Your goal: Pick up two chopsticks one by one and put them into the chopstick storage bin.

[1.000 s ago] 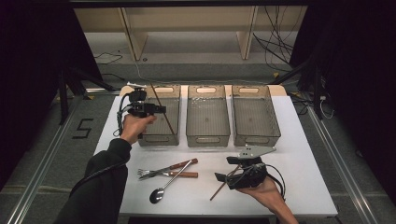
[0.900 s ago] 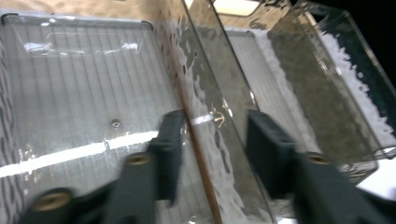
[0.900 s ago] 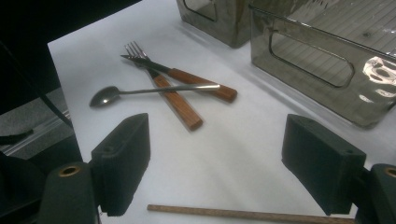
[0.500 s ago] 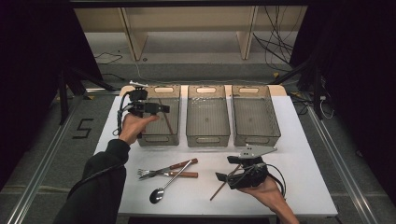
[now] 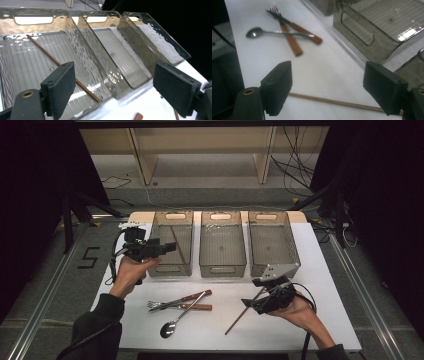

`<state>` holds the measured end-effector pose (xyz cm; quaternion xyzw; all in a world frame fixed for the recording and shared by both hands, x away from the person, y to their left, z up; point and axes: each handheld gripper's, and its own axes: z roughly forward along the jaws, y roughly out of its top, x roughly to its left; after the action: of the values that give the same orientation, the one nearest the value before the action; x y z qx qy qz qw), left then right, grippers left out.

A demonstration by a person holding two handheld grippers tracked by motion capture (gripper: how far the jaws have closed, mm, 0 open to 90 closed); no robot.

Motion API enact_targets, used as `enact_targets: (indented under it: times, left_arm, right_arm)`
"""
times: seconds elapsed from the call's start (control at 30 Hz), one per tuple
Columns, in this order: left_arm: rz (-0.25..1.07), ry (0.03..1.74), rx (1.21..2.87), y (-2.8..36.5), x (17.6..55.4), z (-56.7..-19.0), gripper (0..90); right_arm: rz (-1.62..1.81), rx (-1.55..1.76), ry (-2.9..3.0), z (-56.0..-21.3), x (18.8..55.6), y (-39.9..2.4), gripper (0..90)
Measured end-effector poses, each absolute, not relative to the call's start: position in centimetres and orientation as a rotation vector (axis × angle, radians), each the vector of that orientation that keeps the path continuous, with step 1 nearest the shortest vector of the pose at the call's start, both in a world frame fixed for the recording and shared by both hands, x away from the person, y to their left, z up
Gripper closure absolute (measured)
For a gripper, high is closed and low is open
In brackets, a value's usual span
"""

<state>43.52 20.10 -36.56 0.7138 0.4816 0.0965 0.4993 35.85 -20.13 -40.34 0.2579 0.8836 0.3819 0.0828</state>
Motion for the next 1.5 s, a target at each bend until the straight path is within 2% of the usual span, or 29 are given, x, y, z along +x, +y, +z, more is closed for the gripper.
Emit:
enact_targets:
  times: [0.27,0.47,0.77,1.03,1.5]
  left_arm:
    - [0.265,1.092,1.732,20.4,39.6,-38.2,16.7]
    - [0.282,1.053,1.726,20.5,37.3,-39.7,16.6]
    - [0.300,1.034,1.741,21.1,34.6,-41.7,16.6]
    - [0.330,1.012,1.739,21.5,33.1,-42.5,16.4]
    - [0.347,1.016,1.761,21.7,31.9,-43.3,16.4]
  right_arm:
    - [0.878,0.641,2.767,-40.3,37.6,-20.0,24.7]
    - [0.807,0.644,2.783,-40.6,38.4,-19.9,29.1]
    - [0.644,0.555,2.839,-41.7,39.1,-19.8,30.7]
    - [0.481,0.390,2.907,-42.6,39.4,-18.6,32.1]
    - [0.263,0.208,2.993,-44.0,40.7,-17.2,41.9]
